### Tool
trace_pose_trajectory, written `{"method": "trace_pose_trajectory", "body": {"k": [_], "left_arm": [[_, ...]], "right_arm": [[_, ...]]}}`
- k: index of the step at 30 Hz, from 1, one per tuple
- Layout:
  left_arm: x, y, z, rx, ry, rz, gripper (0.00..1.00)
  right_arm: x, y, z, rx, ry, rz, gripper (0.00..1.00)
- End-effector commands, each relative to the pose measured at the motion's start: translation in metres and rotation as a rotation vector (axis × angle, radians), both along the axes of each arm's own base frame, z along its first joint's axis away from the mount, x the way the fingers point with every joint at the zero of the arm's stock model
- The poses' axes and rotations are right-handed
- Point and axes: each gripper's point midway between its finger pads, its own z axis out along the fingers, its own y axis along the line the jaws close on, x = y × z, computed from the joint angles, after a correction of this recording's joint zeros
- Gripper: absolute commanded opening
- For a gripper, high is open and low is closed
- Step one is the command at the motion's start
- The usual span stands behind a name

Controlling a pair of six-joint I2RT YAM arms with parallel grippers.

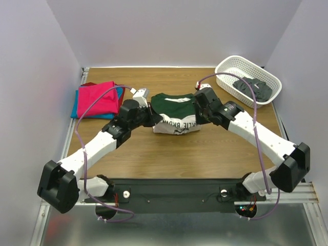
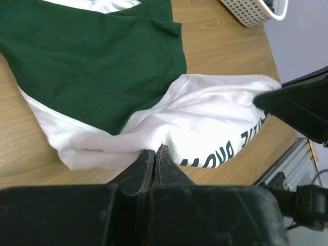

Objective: Fold and stack the t-shirts
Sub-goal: Fold the tshirt

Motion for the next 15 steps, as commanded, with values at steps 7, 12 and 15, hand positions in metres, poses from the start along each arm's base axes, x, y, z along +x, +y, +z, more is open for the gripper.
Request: {"method": "trace_pose_trajectory", "body": {"k": [7, 12, 15], "left_arm": [[-0.061, 0.01, 0.001, -0.005, 0.013, -0.158, 0.0], [-0.09, 0.018, 0.003, 0.01, 0.044, -0.212, 0.0], [-0.103, 0.021, 0.002, 0.014, 0.061, -0.237, 0.0]], "right_arm": [[-0.082, 0.011, -0.01, 0.179, 0.21, 0.204, 0.0], [-0.117, 0.018, 0.01, 0.245, 0.276, 0.308, 0.0], [-0.131, 0.015, 0.016, 0.242, 0.303, 0.331, 0.0]]}}
